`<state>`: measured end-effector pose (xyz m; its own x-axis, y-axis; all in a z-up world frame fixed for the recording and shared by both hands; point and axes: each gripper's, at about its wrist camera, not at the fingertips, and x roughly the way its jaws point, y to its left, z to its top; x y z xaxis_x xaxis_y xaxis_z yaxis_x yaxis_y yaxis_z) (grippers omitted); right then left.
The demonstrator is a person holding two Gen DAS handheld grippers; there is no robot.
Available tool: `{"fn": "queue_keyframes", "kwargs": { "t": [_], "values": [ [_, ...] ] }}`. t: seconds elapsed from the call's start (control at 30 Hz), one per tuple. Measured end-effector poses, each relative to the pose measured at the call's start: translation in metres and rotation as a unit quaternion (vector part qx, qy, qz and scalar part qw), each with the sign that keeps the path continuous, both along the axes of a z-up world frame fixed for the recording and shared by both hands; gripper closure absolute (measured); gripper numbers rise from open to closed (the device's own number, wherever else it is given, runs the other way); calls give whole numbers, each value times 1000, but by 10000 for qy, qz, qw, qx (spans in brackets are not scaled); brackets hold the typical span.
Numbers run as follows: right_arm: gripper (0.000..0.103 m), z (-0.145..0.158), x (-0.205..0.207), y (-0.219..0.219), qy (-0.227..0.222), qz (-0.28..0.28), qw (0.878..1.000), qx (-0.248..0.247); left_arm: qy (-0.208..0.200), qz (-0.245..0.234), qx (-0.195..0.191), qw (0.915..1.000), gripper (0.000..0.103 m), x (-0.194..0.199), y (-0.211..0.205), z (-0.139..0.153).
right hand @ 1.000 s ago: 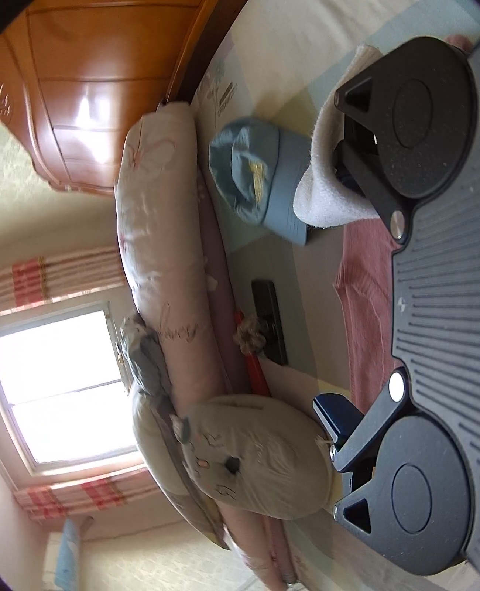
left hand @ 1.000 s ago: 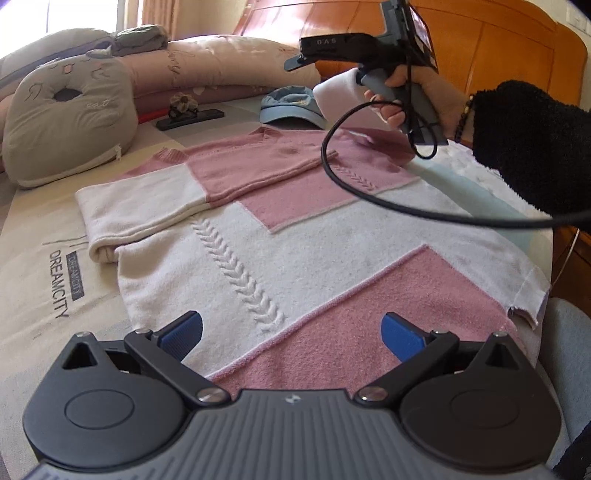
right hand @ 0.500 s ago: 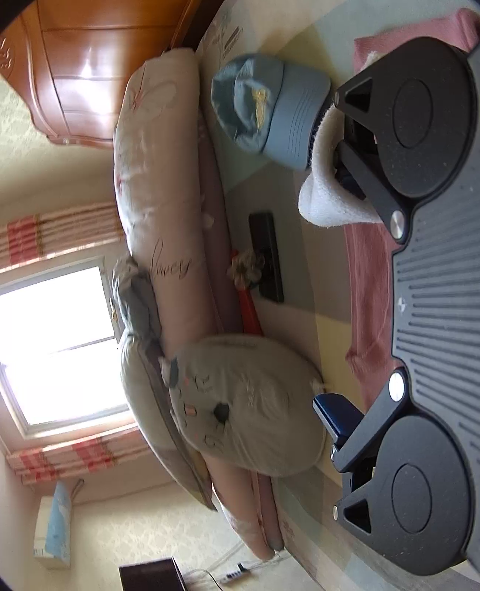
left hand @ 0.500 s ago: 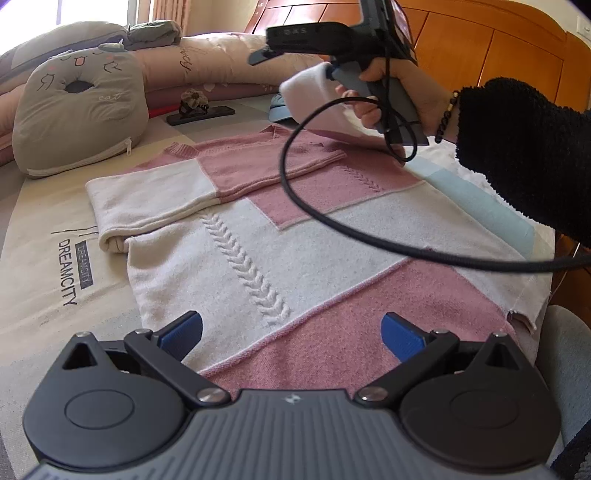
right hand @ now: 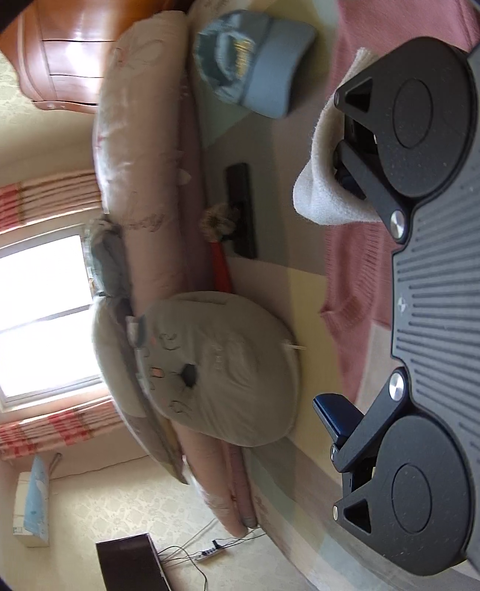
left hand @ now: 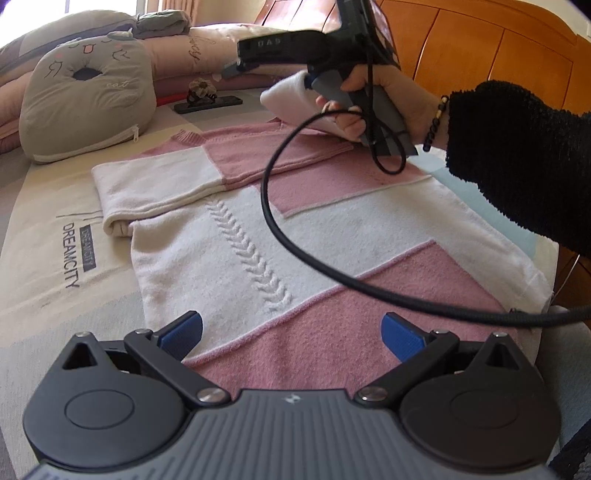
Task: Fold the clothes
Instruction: 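Fold the held white sleeve across the sweater body with the right gripper, release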
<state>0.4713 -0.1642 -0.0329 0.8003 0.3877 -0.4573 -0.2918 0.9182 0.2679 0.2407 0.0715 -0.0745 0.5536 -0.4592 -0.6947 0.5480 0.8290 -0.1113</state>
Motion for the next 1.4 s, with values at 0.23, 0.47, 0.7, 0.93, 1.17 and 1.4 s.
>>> {"fn": "queue_keyframes", "kwargs": {
  "t": [0.23,0.47,0.7,0.93,1.17,1.4],
  "values": [
    [0,-24,4,19,239,152,9994,-182,0,85,64,9999,1,-1,2,3],
    [0,-35,4,-5,651,330,9973,91,10,234,27,9997,1,1,4,1],
    [0,-41,2,-46,873,-40,9928,819,44,144,0,9999,1,-1,-4,-4],
    [0,-23,3,-27,650,354,9923,992,63,275,298,9992,1,-1,-4,-8],
    [0,-19,-8,12,772,1400,9852,626,88,271,338,9990,1,-5,-4,-8],
    [0,-16,-22,-44,747,610,9945,410,79,146,271,9995,1,-11,-8,-5]
  ]
}}
